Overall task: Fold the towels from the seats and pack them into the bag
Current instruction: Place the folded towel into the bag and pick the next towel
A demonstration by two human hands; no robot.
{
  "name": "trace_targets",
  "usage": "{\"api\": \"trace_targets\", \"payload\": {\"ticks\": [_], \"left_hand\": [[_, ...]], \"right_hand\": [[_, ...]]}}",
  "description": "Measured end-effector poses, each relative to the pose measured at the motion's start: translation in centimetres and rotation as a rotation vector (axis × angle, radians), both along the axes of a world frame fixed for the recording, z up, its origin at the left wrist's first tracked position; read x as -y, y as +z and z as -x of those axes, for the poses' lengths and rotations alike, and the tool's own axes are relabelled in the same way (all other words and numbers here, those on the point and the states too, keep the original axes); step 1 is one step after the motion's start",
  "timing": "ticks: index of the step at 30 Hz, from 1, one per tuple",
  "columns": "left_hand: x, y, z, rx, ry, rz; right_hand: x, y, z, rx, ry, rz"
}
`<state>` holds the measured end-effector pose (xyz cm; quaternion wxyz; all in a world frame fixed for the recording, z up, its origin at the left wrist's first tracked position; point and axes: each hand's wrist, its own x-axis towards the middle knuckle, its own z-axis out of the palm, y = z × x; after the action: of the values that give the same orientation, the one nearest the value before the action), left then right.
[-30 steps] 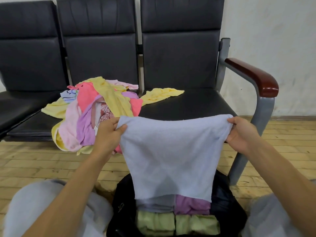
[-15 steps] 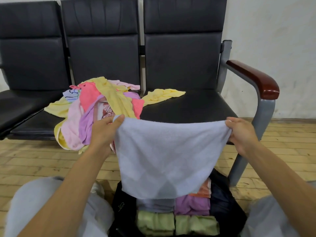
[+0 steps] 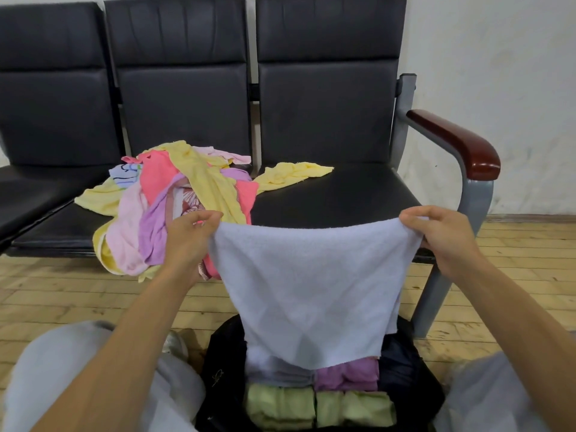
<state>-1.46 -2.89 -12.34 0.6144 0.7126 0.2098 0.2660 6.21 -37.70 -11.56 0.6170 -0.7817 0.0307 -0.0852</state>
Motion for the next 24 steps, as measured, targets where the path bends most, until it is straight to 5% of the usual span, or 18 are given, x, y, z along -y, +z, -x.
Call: {"api": "trace_targets", "payload": {"ticks": [6,12,18,24], "left_hand": [[0.2,0.4,0.2,0.005,-0.11,-0.08],[0.1,0.4,0.2,-0.04,-0.063,-0.481],[0.1,0.3,0.0,-0.05,0.006,-0.684],[0.0,0.0,-0.5,-0.073,-0.028,-0.632]], "right_hand": [[0.3,-0.2,-0.3,0.042,0.079,0.209],[0.2,0.0,-0.4,0.084,0.108,0.476],[0.4,-0.1,-1.1,0.063,0.17,0.786],[0.6,-0.8,-1.6,0.091,0.164,0.707]]}}
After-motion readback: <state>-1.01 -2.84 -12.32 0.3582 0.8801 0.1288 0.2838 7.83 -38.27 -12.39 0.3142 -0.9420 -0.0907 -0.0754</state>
